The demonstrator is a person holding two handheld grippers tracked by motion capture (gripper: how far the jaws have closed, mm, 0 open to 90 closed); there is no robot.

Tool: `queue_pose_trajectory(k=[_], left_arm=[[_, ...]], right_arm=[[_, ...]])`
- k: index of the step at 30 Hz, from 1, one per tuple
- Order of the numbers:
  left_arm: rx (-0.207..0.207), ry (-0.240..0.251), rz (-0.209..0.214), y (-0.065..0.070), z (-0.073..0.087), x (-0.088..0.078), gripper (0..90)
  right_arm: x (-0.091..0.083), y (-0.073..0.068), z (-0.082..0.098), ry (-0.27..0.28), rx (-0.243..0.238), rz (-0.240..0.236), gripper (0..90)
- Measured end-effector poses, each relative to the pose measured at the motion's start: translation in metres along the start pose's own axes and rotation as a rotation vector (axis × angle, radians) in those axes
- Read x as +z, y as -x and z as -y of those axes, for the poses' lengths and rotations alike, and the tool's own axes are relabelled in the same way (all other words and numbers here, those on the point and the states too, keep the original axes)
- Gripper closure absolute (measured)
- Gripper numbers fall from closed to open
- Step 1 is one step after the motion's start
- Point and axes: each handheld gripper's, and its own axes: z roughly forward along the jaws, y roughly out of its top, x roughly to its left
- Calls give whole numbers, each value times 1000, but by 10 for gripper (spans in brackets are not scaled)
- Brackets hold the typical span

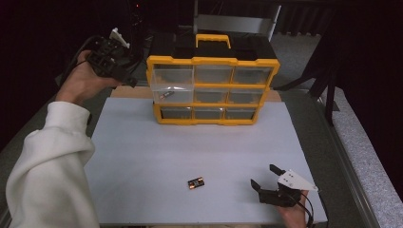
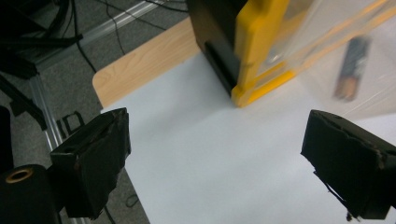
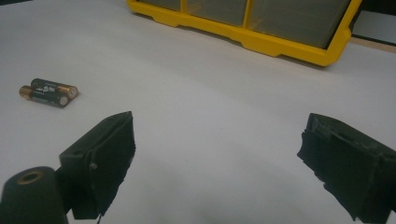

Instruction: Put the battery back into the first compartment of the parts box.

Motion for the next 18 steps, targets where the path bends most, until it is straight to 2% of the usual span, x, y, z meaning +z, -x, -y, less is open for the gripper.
queue_pose_trajectory(k=[9, 11, 16, 18], left_arm=[[-34, -23, 33, -13, 35, 36, 93], [-38, -19, 46, -11, 41, 43, 95], [-14, -11, 67, 1, 56, 60, 89], [8, -4, 69, 8, 61, 66, 88]], right_arm=[[0, 0, 0, 2, 1, 1, 96], [0, 0, 0, 2, 1, 1, 96], [0, 0, 0, 4, 0, 1, 96], [0, 0, 0, 6, -1, 2, 95]])
